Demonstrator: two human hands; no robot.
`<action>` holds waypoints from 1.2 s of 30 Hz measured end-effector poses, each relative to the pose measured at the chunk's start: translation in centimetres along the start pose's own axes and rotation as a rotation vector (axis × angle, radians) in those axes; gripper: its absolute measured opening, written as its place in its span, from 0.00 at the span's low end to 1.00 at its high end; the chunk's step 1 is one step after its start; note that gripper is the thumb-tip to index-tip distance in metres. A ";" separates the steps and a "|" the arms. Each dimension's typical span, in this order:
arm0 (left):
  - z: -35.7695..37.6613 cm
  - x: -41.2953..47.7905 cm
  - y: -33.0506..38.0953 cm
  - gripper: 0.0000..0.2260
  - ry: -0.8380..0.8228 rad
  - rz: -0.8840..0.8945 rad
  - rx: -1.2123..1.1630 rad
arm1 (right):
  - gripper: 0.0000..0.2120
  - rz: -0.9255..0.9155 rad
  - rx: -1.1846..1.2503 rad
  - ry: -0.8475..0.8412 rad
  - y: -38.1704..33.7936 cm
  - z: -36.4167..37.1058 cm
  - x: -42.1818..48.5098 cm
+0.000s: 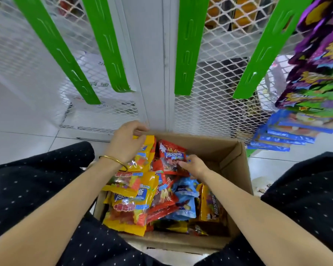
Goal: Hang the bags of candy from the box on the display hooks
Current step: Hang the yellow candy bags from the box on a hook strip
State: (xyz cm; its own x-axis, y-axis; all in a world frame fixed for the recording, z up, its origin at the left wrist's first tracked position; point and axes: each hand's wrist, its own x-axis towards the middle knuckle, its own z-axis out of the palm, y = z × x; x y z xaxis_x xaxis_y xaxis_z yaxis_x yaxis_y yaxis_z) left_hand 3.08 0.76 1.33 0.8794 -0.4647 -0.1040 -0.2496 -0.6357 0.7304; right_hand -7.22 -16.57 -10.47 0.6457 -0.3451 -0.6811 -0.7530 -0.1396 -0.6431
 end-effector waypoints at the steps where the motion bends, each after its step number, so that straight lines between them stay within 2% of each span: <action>1: -0.2 0.0 -0.1 0.10 0.002 -0.018 -0.013 | 0.20 0.006 0.024 0.015 0.0 0.4 0.4; 5: -0.6 0.0 -0.4 0.10 0.016 -0.057 -0.040 | 0.09 0.098 0.153 0.080 0.3 0.6 1.4; 12: -0.2 -0.3 -0.3 0.10 -0.006 -0.064 -0.061 | 0.09 0.249 0.415 -0.011 0.2 0.9 1.7; 15: 0.1 -0.4 -0.1 0.10 -0.008 -0.054 -0.060 | 0.12 0.266 0.487 -0.096 -0.1 0.8 1.1; 19: 0.3 -0.3 -0.1 0.10 -0.007 -0.049 -0.022 | 0.09 0.244 0.514 -0.082 -0.1 0.1 0.3; 21: 0.0 0.0 -0.9 0.10 -0.025 -0.079 0.091 | 0.11 0.227 0.472 -0.063 0.3 -0.1 0.1; 23: -0.2 0.3 -2.6 0.12 -0.092 -0.120 0.351 | 0.13 0.206 0.404 -0.060 0.5 -0.1 -0.4; 26: -0.1 -0.3 -4.8 0.26 -0.264 -0.297 0.586 | 0.13 0.190 0.281 -0.074 1.0 0.3 -0.7; 28: 0.4 -1.0 -5.7 0.32 -0.353 -0.344 0.701 | 0.13 0.148 0.052 -0.026 0.9 0.6 -0.9; 29: 0.7 -1.2 -5.9 0.34 -0.378 -0.335 0.768 | 0.15 0.098 -0.149 0.030 0.9 0.7 -0.8; 31: 1.0 -1.4 -6.0 0.34 -0.393 -0.308 0.824 | 0.18 -0.040 -0.537 0.252 0.3 0.9 -1.0; 32: 0.9 -1.3 -5.9 0.33 -0.404 -0.305 0.811 | 0.17 -0.134 -0.588 0.354 -0.6 1.2 -1.4; 33: 0.9 -1.3 -5.9 0.33 -0.414 -0.309 0.782 | 0.15 -0.232 -0.544 0.378 -1.7 1.6 -1.8; 34: 0.9 -1.3 -5.8 0.32 -0.419 -0.311 0.751 | 0.13 -0.317 -0.432 0.330 -2.8 2.0 -1.9; 36: 0.9 -1.5 -5.8 0.33 -0.410 -0.323 0.705 | 0.13 -0.382 -0.155 0.132 -4.9 3.3 -2.3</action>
State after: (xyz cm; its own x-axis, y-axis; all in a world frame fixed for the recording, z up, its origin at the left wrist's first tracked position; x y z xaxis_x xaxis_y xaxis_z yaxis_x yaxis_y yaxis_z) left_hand 2.84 4.62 -3.35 0.7690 -0.2949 -0.5672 -0.3249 -0.9444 0.0505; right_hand -4.57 -12.01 -6.88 0.8675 -0.3561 -0.3474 -0.4799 -0.4147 -0.7731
